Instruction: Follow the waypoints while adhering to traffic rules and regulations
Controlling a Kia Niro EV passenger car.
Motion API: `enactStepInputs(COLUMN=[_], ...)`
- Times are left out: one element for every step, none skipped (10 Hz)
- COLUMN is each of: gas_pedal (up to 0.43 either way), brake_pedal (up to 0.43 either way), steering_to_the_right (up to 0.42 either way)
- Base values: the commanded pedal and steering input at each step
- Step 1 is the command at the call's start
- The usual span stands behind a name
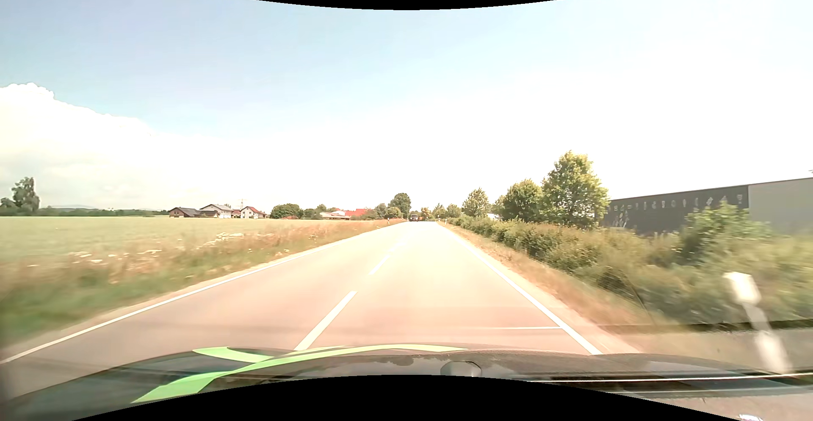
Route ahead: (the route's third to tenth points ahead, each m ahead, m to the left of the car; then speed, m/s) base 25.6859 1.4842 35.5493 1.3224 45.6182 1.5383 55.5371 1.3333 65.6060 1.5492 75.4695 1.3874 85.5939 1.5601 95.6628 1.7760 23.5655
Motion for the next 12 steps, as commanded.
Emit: enactStepInputs(gas_pedal=[0.028,0.028,0.028,0.028,0.028,0.028,0.028,0.028,0.028,0.039,0.039,0.039], brake_pedal=[0.000,0.000,0.000,0.000,0.000,0.000,0.000,0.000,0.000,0.000,0.000,0.000], steering_to_the_right=[0.001,0.001,0.001,0.001,0.001,0.001,0.001,0.001,0.001,0.001,0.001,0.000])
